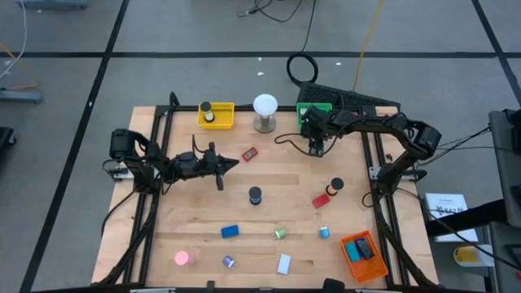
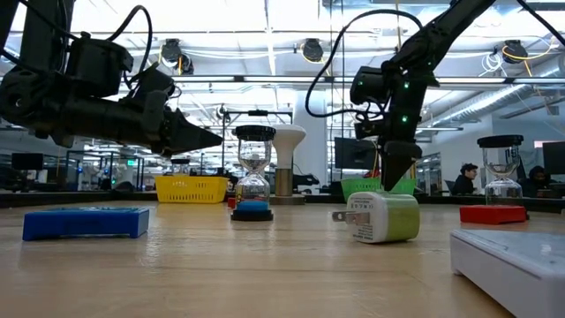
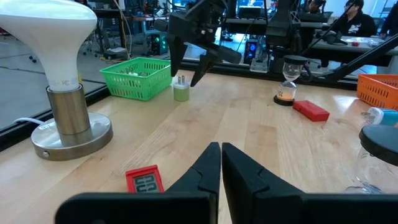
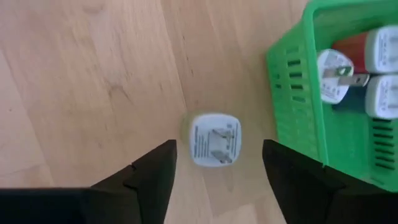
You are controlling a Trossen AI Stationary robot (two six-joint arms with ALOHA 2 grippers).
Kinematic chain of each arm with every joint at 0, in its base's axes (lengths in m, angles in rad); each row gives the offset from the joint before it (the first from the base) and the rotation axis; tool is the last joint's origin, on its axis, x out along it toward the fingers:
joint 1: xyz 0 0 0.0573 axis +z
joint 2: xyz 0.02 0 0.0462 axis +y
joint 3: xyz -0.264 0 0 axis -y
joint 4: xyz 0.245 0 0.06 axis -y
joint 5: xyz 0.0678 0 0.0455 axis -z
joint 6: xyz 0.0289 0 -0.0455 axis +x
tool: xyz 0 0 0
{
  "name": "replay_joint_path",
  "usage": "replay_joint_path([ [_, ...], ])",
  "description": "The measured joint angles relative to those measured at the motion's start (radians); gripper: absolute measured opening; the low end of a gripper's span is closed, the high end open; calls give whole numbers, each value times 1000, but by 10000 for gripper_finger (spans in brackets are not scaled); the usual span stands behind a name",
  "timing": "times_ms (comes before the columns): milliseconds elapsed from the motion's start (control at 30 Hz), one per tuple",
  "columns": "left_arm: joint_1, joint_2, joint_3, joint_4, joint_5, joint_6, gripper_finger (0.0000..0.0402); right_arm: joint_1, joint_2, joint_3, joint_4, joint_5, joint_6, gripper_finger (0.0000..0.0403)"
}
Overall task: Pick & Place Office items
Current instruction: Put the top green charger adapter into the green bin
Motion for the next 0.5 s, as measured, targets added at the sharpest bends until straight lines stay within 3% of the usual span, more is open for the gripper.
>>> replay_joint_path([
  [200, 0, 0, 0, 0, 0, 4, 3, -13, 43, 0, 2, -75, 67, 224],
  [500, 0, 0, 0, -1, 0, 1, 17, -11, 76, 0, 38, -78, 119, 161],
])
